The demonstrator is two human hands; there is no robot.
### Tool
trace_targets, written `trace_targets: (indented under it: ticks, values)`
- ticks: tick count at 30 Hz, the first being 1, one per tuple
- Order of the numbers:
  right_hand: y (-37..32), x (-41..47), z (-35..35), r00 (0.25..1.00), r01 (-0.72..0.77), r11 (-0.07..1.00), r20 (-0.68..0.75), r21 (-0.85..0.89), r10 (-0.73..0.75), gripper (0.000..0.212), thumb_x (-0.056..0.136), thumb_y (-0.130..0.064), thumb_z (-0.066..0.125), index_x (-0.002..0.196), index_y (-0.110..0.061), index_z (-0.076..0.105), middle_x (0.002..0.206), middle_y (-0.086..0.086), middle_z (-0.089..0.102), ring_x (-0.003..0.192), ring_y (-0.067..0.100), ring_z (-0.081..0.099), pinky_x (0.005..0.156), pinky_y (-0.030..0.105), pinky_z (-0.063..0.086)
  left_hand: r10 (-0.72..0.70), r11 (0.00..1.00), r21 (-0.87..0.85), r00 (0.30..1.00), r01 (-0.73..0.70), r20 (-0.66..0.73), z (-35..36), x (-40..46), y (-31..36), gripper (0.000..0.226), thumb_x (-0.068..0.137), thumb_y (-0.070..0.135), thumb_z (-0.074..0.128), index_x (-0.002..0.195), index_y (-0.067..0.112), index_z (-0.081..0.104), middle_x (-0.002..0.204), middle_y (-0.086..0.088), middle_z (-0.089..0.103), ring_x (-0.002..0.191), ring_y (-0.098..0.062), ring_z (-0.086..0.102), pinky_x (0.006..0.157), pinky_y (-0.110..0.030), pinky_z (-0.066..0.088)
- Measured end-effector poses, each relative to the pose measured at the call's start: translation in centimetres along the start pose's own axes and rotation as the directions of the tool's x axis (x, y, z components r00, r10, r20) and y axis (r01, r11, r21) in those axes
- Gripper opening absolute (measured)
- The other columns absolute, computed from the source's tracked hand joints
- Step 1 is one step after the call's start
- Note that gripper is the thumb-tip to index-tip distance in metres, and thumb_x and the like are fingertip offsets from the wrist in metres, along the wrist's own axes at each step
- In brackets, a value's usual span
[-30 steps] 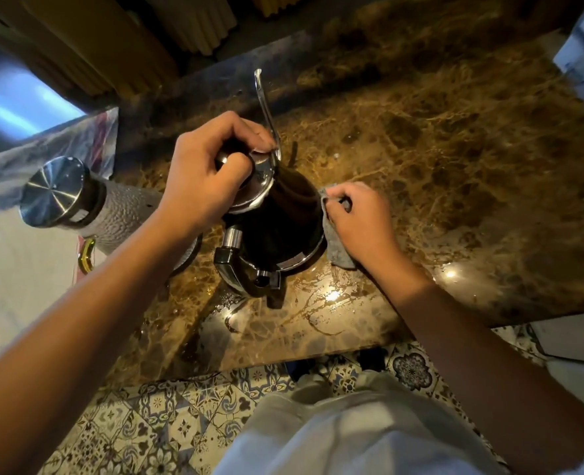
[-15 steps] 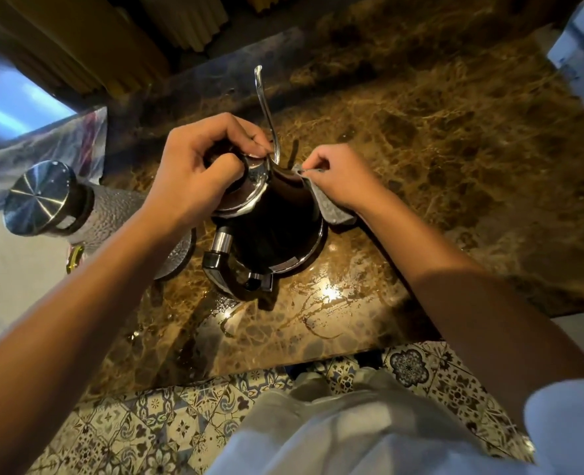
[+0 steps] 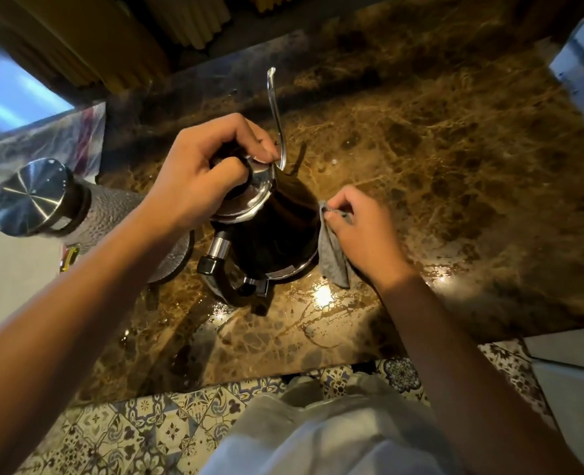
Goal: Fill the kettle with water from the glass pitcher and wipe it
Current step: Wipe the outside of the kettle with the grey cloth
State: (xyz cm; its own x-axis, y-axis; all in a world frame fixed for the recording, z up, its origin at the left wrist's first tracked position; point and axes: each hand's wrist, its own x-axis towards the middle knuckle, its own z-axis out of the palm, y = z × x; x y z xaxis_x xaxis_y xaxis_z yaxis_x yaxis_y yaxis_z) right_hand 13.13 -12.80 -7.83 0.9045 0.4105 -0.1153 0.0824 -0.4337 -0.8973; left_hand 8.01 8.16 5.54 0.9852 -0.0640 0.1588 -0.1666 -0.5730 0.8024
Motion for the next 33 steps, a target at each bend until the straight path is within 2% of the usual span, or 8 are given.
trace_targets:
  ticks: [3,7,10,14,17,23,26,33]
  values:
    - [0.7,-1.9,-0.5,0.994,-0.073,0.996,0.083,0.058,0.068,0.011,0.095,-0.017,0.071,0.089,-0.014,0.062,0.078,-0.002,0.061,0.066,0.010,0.052,0.061,0.028,0.042,0.019,0.999,-0.037,1.000,-0.018,0.021,-0.1,0.2,0.4,0.028,0.079,0.009,0.051,0.101,0.009,0.069,0.110,-0.020,0.070,0.102,-0.027,0.067,0.093,-0.035,0.051]
    - [-0.3,-2.7,-1.3,0.989,-0.147,0.961,0.030,0.235,0.144,0.004,0.092,-0.018,0.075,0.089,-0.018,0.071,0.084,0.000,0.072,0.079,0.011,0.068,0.072,0.033,0.056,-0.005,1.000,-0.013,0.990,0.007,0.139,-0.8,0.5,1.1,0.032,0.080,0.010,0.051,0.104,0.011,0.072,0.113,-0.019,0.071,0.105,-0.024,0.067,0.094,-0.031,0.049]
    - [-2.7,-2.3,-2.4,0.987,-0.073,0.912,-0.103,0.403,0.124,0.005,0.092,-0.021,0.075,0.096,-0.024,0.076,0.091,-0.005,0.077,0.090,0.009,0.074,0.080,0.033,0.061,-0.068,0.983,0.175,0.990,0.045,0.123,-0.9,0.0,2.4,0.030,0.085,0.023,0.051,0.103,0.017,0.075,0.123,-0.007,0.069,0.117,-0.014,0.061,0.100,-0.029,0.045]
    - [-6.4,-0.7,-2.4,0.987,0.082,0.908,-0.157,0.411,-0.018,0.010,0.093,-0.015,0.074,0.102,-0.020,0.076,0.097,-0.007,0.077,0.090,0.003,0.073,0.078,0.021,0.059,-0.165,0.845,0.507,0.985,0.169,-0.054,1.2,-1.9,4.1,0.038,0.101,0.040,0.055,0.135,0.024,0.060,0.143,0.005,0.053,0.124,-0.004,0.047,0.102,-0.019,0.042]
    - [-7.7,-0.3,-0.2,0.981,0.157,0.919,-0.162,0.362,-0.104,0.020,0.099,-0.018,0.065,0.116,-0.020,0.076,0.113,-0.010,0.076,0.107,0.005,0.070,0.096,0.028,0.057,-0.209,0.826,0.493,0.961,0.272,-0.180,2.4,-2.6,4.2,0.047,0.099,0.050,0.055,0.138,0.023,0.055,0.137,0.005,0.056,0.114,-0.002,0.050,0.083,-0.007,0.036]
    - [-4.8,-3.8,3.0,0.994,0.109,0.923,-0.039,0.370,-0.101,0.043,0.111,-0.025,0.040,0.153,-0.022,0.048,0.156,-0.010,0.049,0.147,-0.001,0.039,0.123,0.026,0.032,-0.125,0.855,0.456,0.951,0.249,-0.284,3.1,-2.7,3.8,0.028,0.098,0.031,0.065,0.123,0.019,0.063,0.114,0.010,0.062,0.096,0.000,0.056,0.082,-0.015,0.042]
    - [-2.1,-5.4,2.9,0.997,0.064,0.942,-0.054,0.330,-0.049,0.042,0.110,-0.032,0.045,0.151,-0.032,0.049,0.155,-0.016,0.049,0.145,-0.003,0.040,0.122,0.031,0.037,-0.179,0.900,0.355,0.957,0.254,-0.230,2.3,-2.6,3.5,0.026,0.091,0.029,0.067,0.117,0.025,0.064,0.108,0.020,0.062,0.097,0.008,0.057,0.083,-0.014,0.041]
    - [-0.9,-7.0,2.1,0.981,0.044,0.978,-0.192,0.206,-0.004,0.036,0.104,-0.039,0.052,0.140,-0.034,0.059,0.141,-0.017,0.061,0.133,0.002,0.054,0.110,0.035,0.049,-0.126,0.969,0.212,0.992,0.124,-0.003,1.2,-1.0,3.0,0.018,0.093,0.019,0.056,0.100,0.035,0.061,0.114,-0.003,0.068,0.108,-0.019,0.064,0.097,-0.036,0.048]
